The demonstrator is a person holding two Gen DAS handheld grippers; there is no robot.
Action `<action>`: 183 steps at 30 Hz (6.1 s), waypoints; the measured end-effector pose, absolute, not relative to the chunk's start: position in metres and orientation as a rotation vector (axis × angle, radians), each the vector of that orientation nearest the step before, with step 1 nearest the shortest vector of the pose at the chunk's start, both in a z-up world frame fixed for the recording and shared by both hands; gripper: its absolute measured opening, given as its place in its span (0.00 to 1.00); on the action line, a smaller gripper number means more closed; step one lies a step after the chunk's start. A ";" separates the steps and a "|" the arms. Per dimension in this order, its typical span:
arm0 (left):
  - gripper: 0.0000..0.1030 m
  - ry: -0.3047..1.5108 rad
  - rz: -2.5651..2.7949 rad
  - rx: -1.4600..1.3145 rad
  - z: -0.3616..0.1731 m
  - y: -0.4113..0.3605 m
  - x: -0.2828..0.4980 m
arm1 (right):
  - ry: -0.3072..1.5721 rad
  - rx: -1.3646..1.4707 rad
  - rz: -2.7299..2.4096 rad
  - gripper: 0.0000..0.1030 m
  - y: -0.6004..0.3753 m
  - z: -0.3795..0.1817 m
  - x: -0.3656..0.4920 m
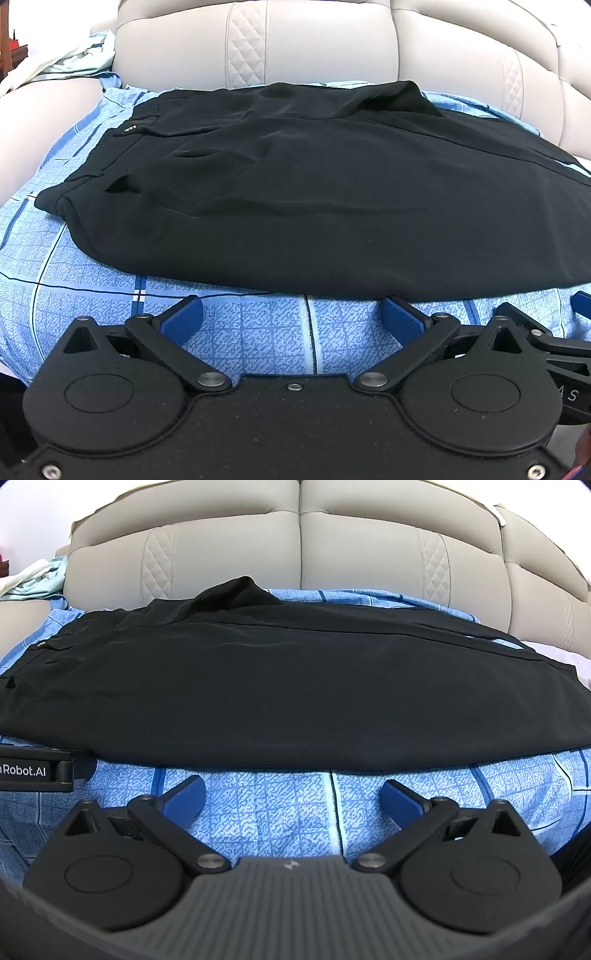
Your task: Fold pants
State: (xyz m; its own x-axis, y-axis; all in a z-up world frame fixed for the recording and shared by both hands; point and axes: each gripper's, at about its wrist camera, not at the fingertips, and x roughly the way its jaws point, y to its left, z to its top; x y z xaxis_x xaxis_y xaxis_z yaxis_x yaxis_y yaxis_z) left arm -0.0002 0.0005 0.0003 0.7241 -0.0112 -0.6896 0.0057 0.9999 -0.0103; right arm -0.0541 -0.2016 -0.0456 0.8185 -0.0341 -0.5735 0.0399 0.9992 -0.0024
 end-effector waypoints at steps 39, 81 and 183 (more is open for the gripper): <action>1.00 0.776 -0.005 0.003 0.001 0.001 0.001 | 0.613 0.013 -0.037 1.00 -0.202 -0.045 -0.053; 1.00 0.777 -0.006 0.004 0.001 0.000 0.001 | 0.611 0.013 -0.037 1.00 -0.202 -0.046 -0.054; 1.00 1.013 0.606 -0.376 0.025 0.193 0.419 | 1.171 0.226 -0.593 1.00 -0.418 -0.011 0.502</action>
State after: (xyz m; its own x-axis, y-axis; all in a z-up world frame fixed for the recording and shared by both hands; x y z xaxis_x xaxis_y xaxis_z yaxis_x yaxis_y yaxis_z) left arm 0.4187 0.1928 0.0249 0.3874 0.2954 -0.8733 -0.6300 0.7764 -0.0168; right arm 0.5024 -0.4178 -0.0112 0.2590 -0.3184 -0.9119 0.5463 0.8269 -0.1335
